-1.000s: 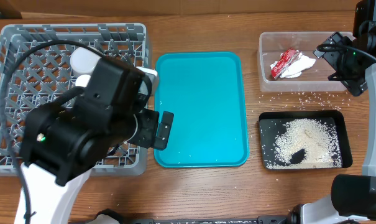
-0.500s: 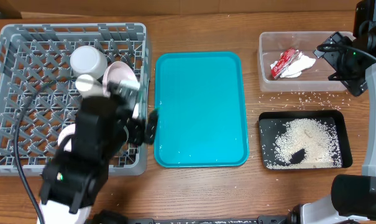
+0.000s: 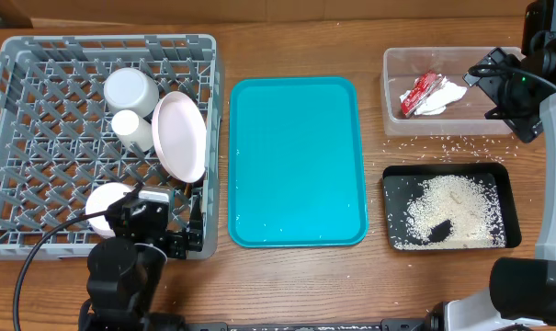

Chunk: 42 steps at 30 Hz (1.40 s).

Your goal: Sort waste into correct bins and load items into the dishwasher

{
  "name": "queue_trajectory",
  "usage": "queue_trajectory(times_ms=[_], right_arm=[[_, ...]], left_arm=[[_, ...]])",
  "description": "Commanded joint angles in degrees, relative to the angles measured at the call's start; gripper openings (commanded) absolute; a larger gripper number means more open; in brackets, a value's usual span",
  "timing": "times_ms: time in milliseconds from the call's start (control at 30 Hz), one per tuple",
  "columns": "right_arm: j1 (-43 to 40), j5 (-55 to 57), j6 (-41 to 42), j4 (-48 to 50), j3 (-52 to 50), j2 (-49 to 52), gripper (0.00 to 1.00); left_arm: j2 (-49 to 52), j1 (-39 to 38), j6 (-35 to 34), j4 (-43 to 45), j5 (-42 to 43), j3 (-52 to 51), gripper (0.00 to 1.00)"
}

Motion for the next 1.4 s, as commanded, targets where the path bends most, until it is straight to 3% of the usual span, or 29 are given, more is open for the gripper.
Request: queue_trajectory(times_ms=[0,467,900,1133,1367], right_arm=[[0.2,0.6,0.4,0.3,0.2,-0.1,1.0],[0.2,0.6,0.4,0.3,0.2,0.0,1.0],[0.2,0.6,0.4,0.3,0.2,0.0,1.0],[0.2,0.6,0.4,0.3,0.2,0.0,1.0],[0.2,0.6,0.4,0.3,0.2,0.0,1.0]], left_arm=[[-2.1,1.6,3.1,4.2,0.3,-3.4,1.0],[-9.6,7.3,3.1,28.9,0.7,-19.5,1.0],[-15.3,8.2,3.3,44.2,0.4,-32.3,1.0],[-21.5,8.1,3.3,37.8,0.2,-33.2,1.0],[-21.3,8.1,3.1,28.9,0.2,-33.2,1.0]])
